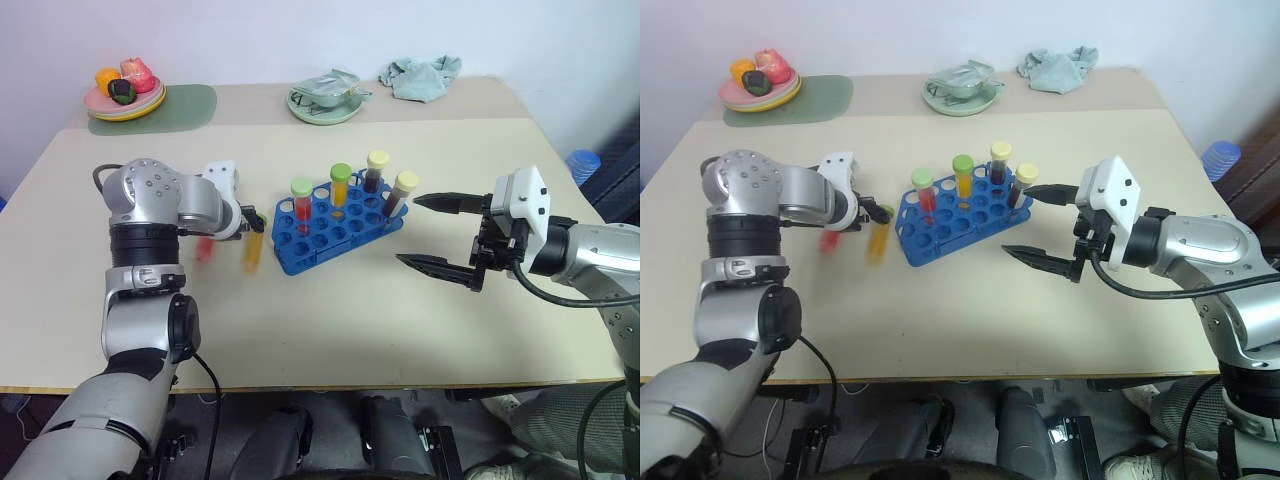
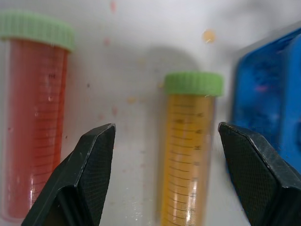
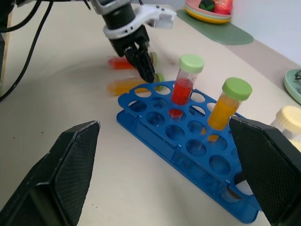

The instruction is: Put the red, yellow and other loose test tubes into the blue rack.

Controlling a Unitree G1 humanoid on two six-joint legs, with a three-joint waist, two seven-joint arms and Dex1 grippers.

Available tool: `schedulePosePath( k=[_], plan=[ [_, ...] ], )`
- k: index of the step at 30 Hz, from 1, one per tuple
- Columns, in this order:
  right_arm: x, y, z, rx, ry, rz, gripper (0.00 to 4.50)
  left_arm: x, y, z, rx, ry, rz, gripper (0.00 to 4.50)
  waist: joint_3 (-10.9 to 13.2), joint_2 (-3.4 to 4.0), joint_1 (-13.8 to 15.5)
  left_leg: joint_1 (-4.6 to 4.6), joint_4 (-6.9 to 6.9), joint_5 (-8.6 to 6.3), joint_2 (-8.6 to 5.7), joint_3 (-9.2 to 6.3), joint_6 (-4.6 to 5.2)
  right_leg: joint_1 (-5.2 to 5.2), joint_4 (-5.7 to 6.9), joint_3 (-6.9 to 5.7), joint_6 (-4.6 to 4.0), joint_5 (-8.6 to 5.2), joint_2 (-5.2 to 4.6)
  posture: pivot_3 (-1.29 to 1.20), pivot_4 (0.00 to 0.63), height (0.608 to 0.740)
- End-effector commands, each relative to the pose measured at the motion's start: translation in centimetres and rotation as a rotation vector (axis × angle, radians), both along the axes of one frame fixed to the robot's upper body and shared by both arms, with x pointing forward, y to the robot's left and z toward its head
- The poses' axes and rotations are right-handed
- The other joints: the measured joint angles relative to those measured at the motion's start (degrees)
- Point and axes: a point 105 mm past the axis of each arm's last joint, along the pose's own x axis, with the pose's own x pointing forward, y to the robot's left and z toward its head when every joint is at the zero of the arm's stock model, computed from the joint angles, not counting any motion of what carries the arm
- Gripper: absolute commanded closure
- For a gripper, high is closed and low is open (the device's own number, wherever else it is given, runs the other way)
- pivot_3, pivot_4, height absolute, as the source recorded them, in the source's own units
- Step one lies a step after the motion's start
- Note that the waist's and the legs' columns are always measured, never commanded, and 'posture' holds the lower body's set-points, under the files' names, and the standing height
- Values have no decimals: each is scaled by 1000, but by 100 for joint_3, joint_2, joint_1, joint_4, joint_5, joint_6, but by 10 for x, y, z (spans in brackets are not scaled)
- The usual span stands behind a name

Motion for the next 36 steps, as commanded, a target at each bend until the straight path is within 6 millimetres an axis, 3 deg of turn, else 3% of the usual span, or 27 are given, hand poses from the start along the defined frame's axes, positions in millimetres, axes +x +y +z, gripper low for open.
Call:
schedulePosePath(
  k=[1, 10, 13, 17, 24, 26, 27, 28, 30, 31, 32, 33, 36],
  plan=[
    [-6, -1, 10, -1, -47, 1, 30, 4, 1, 8, 15, -3, 29, 936, 0, 0, 1, 0, 0, 0, 0, 0, 0, 0, 0, 0, 0, 0, 0, 0, 150, 740],
    [-7, -4, 7, -10, -40, -8, 30, 13, -6, 0, -17, 65, 87, 936, -1, -2, -1, 0, 1, 0, 0, 2, 0, 0, 0, 0, 1, 1, 0, 0, 150, 740],
    [-7, -4, 8, -11, -41, -9, 0, 16, -3, -1, -4, 71, 110, 1724, -1, -2, -1, 0, 1, 0, 0, 2, 0, 0, 1, 0, 2, 1, -1, 0, 150, 740],
    [-7, -6, 7, -16, -40, -19, 0, 16, -2, -3, -10, 91, 123, 3645, -2, -2, 0, -1, 2, 0, 0, 3, 0, 0, 1, 0, 4, 2, -1, 0, 150, 740],
    [-5, -7, 5, -16, -41, -20, 0, 10, 2, 3, -7, 71, 79, 3754, -2, -3, -10, -1, 2, 0, 0, 3, 0, 0, 3, 0, 4, 2, -1, 0, 150, 740],
    [-4, -6, 6, -11, -45, -19, 0, 9, 5, 18, -46, -31, -4, 3754, -1, -3, -33, 0, 2, 0, 0, 3, 0, -1, 3, 0, 4, 2, -1, 0, 150, 740],
    [-4, -5, 7, -11, -46, -19, 0, 5, 6, 25, -63, -85, -66, 3754, -1, -4, -55, -2, 1, 0, 1, 7, 0, -9, 9, 5, 4, 2, -1, 0, 150, 740],
    [-4, -6, 6, -10, -45, -22, 0, -4, 12, 46, -79, -232, -134, 3754, 0, -6, -87, -5, 0, 0, 3, 13, 0, -17, 14, 9, 4, 2, -2, 0, 150, 740],
    [-4, -7, 4, -9, -43, -29, 0, -36, 15, 75, -35, -515, -332, 3754, 2, -8, -187, -18, -2, -1, 10, 35, -1, -49, 33, 23, 2, 3, -4, 0, 150, 740],
    [-4, -8, 4, -5, -43, -33, 0, -53, 5, 87, -41, -650, -482, 3754, 3, -12, -197, -20, -8, -4, 15, 48, -5, -67, 37, 32, 1, 4, -3, 0, 150, 740],
    [-4, -8, 3, 1, -43, -36, 0, -74, -9, 91, -118, -715, -658, 3754, 3, -11, -180, -17, -7, -12, 23, 65, -7, -75, 53, 33, -5, 6, -1, 0, 150, 740],
    [-3, -8, 3, 8, -43, -40, 0, -91, -9, 86, -110, -732, -769, 3754, 1, -10, -151, -16, -7, -13, 24, 71, -6, -78, 48, 33, -7, 6, -1, 0, 150, 740],
    [-2, -7, 1, 19, -45, -48, 0, -121, -14, 76, -147, -775, -995, 3754, -5, 4, -33, -3, 0, -12, 32, 74, -7, -44, 18, 22, -27, 20, 3, 0, 150, 740]
  ],
)
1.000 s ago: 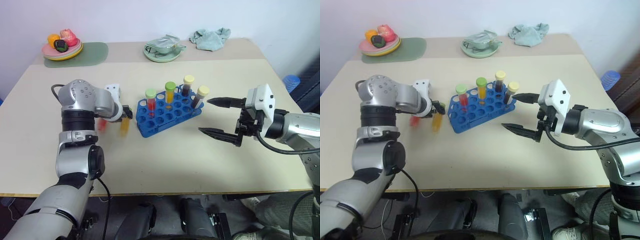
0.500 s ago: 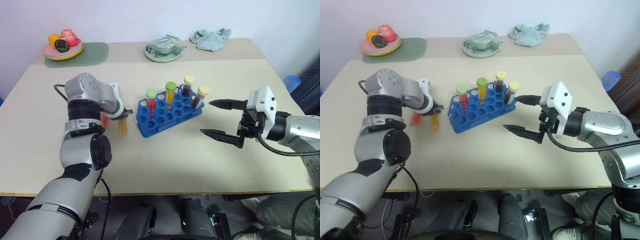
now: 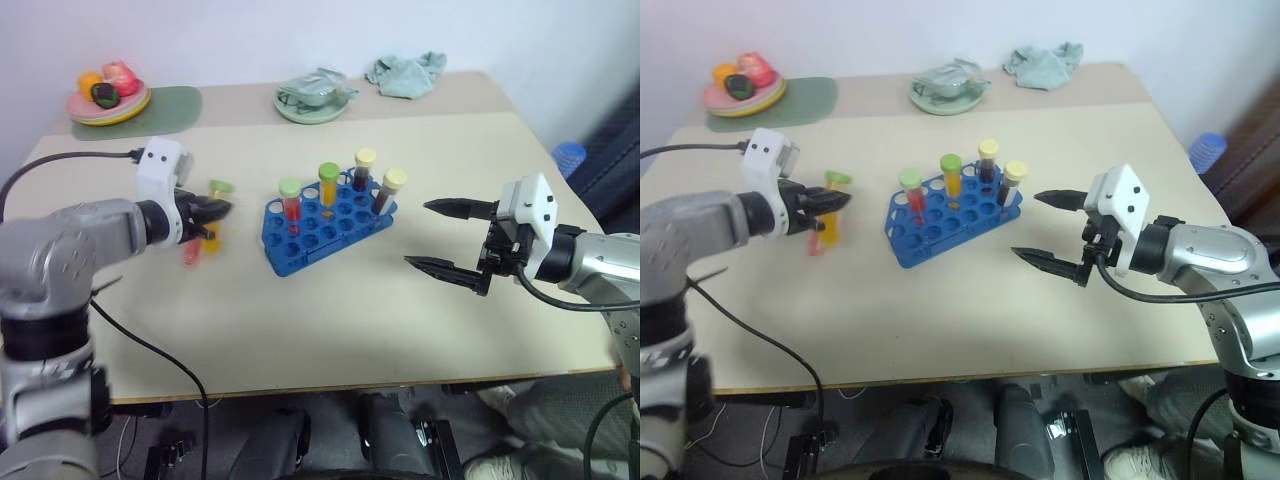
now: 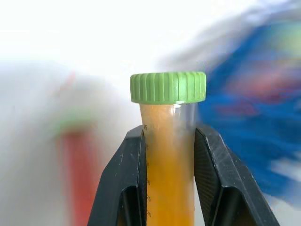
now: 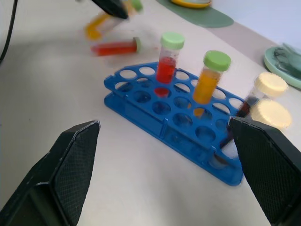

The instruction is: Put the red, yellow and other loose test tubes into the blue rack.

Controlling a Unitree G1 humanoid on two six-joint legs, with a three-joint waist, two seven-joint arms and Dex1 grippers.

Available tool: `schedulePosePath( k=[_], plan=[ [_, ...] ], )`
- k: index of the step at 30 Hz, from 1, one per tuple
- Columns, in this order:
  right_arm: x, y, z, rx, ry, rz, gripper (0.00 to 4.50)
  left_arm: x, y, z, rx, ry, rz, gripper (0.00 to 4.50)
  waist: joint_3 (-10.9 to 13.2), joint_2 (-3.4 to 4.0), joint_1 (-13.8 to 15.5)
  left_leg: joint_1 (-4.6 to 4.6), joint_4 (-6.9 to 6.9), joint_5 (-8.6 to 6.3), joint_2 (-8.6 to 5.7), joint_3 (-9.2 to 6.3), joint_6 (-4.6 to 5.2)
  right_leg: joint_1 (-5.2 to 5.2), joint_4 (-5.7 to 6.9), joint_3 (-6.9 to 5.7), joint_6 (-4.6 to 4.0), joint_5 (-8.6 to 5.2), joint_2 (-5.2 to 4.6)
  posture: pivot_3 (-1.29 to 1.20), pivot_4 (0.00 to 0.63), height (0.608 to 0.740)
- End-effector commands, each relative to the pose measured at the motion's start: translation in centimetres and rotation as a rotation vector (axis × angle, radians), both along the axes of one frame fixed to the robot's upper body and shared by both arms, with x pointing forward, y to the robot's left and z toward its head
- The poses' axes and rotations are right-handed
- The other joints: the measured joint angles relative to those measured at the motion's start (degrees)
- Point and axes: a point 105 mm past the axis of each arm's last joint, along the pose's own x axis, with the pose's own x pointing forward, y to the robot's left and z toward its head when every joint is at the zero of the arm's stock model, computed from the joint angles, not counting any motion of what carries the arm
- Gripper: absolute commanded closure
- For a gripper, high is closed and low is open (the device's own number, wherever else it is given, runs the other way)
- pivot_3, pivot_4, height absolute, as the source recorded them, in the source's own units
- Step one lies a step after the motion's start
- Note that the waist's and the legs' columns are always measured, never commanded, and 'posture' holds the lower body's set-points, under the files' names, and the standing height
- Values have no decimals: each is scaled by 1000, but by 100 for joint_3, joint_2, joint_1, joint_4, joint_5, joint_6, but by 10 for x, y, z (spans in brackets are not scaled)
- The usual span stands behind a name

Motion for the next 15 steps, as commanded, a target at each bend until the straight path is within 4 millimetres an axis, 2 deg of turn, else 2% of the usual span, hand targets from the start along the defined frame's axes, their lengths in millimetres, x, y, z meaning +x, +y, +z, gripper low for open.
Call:
schedulePosePath(
  k=[1, 8, 15],
  plan=[
    [-3, 4, 8, 17, -53, 5, 0, -29, -20, 8, -32, -160, -296, 3754, -2, 8, 82, 16, -1, 0, 5, 1, 0, 23, -12, -4, -7, 5, 2, 0, 150, 740],
    [-7, 2, 8, 18, -53, -29, 0, -3, -53, -1, -161, -386, -343, 3754, -2, 3, 235, 38, 1, -11, 18, 0, 16, 67, -46, -24, -3, 15, 3, 0, 150, 740],
    [-16, -3, 7, 12, -61, -97, 0, 27, -96, -8, -418, -368, -373, 3754, -3, 1, 214, 8, 4, -15, 18, -4, 26, 56, -85, -38, 14, 25, 5, 0, 150, 740]
  ],
)
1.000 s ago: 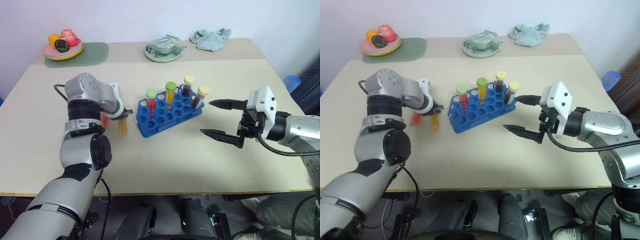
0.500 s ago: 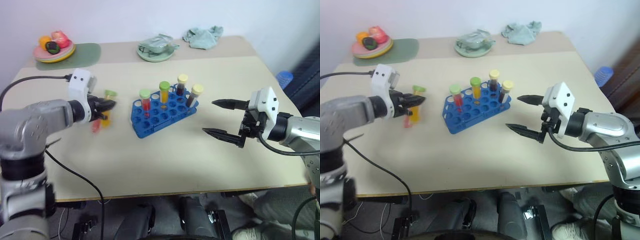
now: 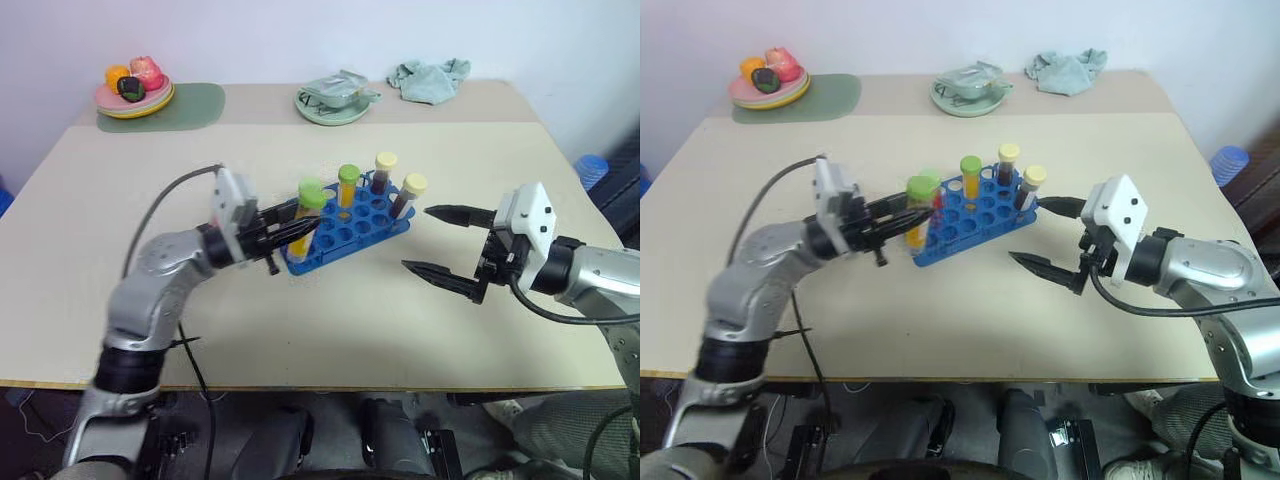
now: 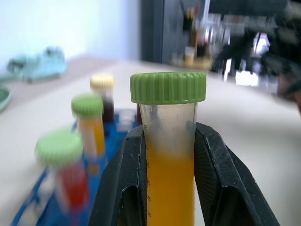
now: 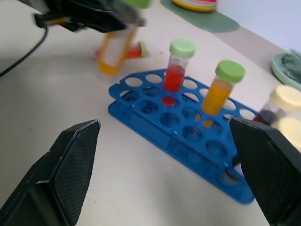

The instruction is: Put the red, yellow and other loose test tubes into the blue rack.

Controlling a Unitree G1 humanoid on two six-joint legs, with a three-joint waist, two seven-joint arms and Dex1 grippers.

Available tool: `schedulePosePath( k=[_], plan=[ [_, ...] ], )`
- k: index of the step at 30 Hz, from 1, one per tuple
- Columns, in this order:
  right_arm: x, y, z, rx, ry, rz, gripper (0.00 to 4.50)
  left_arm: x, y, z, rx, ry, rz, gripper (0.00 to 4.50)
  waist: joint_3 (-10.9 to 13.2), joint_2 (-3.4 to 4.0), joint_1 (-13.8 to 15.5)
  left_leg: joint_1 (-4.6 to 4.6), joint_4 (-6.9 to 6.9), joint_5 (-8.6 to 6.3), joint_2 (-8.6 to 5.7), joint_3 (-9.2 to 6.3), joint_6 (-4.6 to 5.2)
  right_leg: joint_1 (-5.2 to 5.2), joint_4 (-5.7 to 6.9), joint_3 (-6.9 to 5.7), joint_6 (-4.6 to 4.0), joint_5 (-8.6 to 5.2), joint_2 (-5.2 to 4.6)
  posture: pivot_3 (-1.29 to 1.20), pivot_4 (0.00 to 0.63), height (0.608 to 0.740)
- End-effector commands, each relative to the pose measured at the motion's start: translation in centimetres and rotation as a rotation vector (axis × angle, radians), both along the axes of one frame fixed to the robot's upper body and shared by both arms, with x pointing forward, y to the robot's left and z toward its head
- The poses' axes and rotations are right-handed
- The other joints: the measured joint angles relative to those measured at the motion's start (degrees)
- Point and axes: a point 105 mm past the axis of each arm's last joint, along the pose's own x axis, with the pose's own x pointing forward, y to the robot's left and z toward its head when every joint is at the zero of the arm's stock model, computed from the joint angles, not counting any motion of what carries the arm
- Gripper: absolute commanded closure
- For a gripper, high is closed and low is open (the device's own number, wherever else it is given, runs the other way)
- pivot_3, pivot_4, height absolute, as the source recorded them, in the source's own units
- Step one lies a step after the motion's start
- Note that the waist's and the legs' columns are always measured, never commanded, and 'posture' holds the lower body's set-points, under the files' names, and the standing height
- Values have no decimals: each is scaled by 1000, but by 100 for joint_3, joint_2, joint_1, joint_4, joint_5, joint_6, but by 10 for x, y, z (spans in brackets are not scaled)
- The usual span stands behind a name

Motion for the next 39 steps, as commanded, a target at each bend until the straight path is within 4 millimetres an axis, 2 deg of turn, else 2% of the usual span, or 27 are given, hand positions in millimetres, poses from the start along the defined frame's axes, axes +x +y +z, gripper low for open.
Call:
schedulePosePath(
  k=[1, 4, 14, 25, 32, 39],
  plan=[
    [-9, 1, 13, 2, -61, -19, 0, 10, -12, 3, -78, -14, -36, 3754, 0, 0, -9, 0, 1, 0, 0, 2, 0, -1, -2, 1, 3, 2, 1, 0, 150, 740],
    [-14, 1, 13, 7, -69, -50, 0, 16, -26, 4, -116, -9, -75, 3754, 0, -1, 1, 1, 3, 1, 1, 0, 0, 1, 1, 1, 4, 2, 2, 0, 150, 740],
    [-31, -8, 2, 36, -48, -175, 0, 47, -65, 17, -168, -85, -2, 3754, -2, -7, 12, -3, 7, 0, 1, -1, 1, 3, -3, 1, 8, 5, 1, 0, 150, 740],
    [-52, -24, -12, 40, -13, -286, 0, 71, -78, 4, -107, -98, 33, 3754, -3, -7, 11, 0, 9, 0, 1, 2, 2, 4, -2, 3, 15, 9, 5, 0, 150, 740],
    [-61, -25, -16, 54, -15, -317, 0, 70, -88, -5, -93, -85, 9, 3754, -3, -8, -3, 0, 9, 0, 1, 2, 2, 4, -2, 3, 17, 10, 6, 0, 150, 740],
    [-61, -27, -18, 60, -20, -323, 0, 73, -83, -19, -37, -92, 60, 3754, -4, -7, 0, 1, 10, 0, 1, 2, 2, 5, -1, 4, 17, 10, 7, 0, 150, 740]
  ],
)
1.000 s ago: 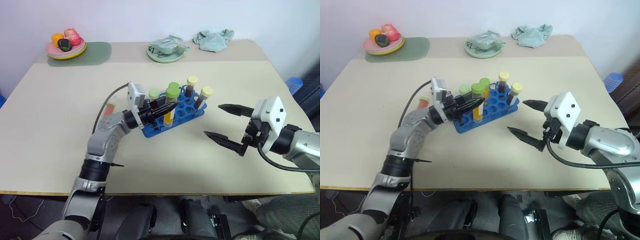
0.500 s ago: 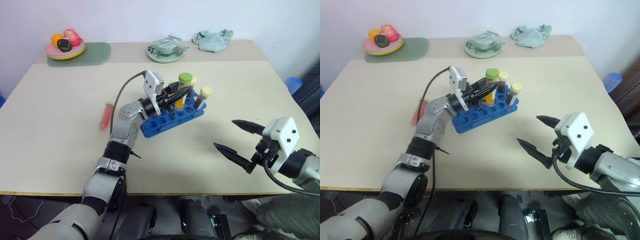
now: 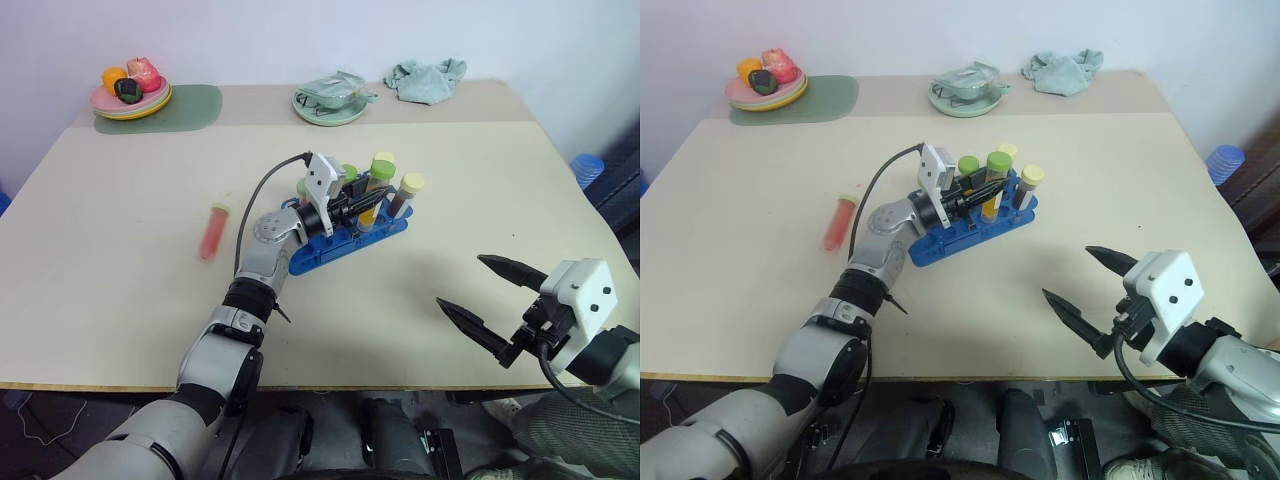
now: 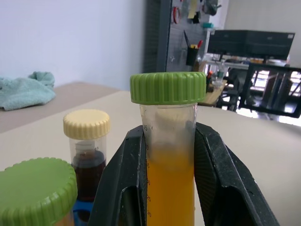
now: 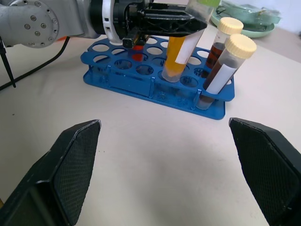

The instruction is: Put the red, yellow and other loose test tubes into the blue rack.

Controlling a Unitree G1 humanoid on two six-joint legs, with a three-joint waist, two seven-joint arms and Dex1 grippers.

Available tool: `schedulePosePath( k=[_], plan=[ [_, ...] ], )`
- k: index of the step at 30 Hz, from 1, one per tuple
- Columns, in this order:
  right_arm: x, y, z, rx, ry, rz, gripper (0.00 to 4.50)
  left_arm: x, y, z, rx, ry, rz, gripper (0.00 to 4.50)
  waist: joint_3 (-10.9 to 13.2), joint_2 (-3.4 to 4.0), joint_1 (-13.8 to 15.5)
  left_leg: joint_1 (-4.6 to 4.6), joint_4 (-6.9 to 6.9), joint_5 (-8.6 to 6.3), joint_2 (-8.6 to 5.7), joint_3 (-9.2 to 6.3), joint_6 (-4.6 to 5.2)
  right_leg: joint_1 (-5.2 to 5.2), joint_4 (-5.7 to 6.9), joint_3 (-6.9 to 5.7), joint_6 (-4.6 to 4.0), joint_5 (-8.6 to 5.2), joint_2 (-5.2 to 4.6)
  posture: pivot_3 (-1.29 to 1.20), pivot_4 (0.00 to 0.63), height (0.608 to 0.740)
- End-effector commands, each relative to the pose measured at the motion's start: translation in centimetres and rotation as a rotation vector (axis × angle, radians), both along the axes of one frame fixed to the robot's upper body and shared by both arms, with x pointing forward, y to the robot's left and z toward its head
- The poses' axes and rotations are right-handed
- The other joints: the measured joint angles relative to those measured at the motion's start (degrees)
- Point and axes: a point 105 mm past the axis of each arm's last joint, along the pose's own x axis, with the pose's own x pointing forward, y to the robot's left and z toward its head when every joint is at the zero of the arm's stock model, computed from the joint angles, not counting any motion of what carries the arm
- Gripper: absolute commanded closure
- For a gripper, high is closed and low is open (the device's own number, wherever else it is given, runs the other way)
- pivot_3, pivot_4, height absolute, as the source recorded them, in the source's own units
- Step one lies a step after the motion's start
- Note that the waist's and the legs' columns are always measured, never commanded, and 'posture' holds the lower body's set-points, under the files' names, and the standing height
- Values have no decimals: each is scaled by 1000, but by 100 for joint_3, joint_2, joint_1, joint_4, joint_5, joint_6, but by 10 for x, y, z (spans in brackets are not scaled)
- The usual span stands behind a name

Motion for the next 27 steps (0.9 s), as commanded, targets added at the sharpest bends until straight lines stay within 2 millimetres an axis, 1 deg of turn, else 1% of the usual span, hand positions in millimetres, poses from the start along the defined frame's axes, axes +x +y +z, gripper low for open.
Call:
schedulePosePath(
  k=[1, 7, 15, 21, 27],
  plan=[
    [-2, 0, 10, -13, -63, -2, 0, 1, 3, 0, 20, -35, 30, 3754, 0, 0, 0, 1, 0, 0, 0, 0, 0, 0, 0, 0, 0, 0, 0, 0, 150, 740],
    [2, 1, 13, -15, -71, 12, 0, 1, 6, -10, 46, -24, 48, 3754, -3, 0, -2, 3, 0, 0, 0, 0, 0, 3, 0, 0, 0, 0, 0, 0, 150, 740],
    [4, 3, 17, -22, -79, 19, 0, -9, 0, -19, 48, 25, -18, 3754, -12, -3, 3, 9, 0, 0, 0, 0, 0, 8, 0, 0, 0, 0, 0, 0, 150, 740],
    [6, 5, 21, -25, -83, 20, 0, -11, 1, -21, 61, 37, -27, 3754, -19, -6, 3, 11, 1, 0, 0, 0, 0, 11, 1, 0, 0, 0, 0, 0, 150, 740],
    [8, 8, 24, -21, -89, 21, 0, -6, 2, -22, 52, 69, -15, 3754, -23, -8, 3, 12, 1, 0, 0, 0, 0, 12, 0, 0, 0, 0, 0, 0, 150, 740]
  ],
)
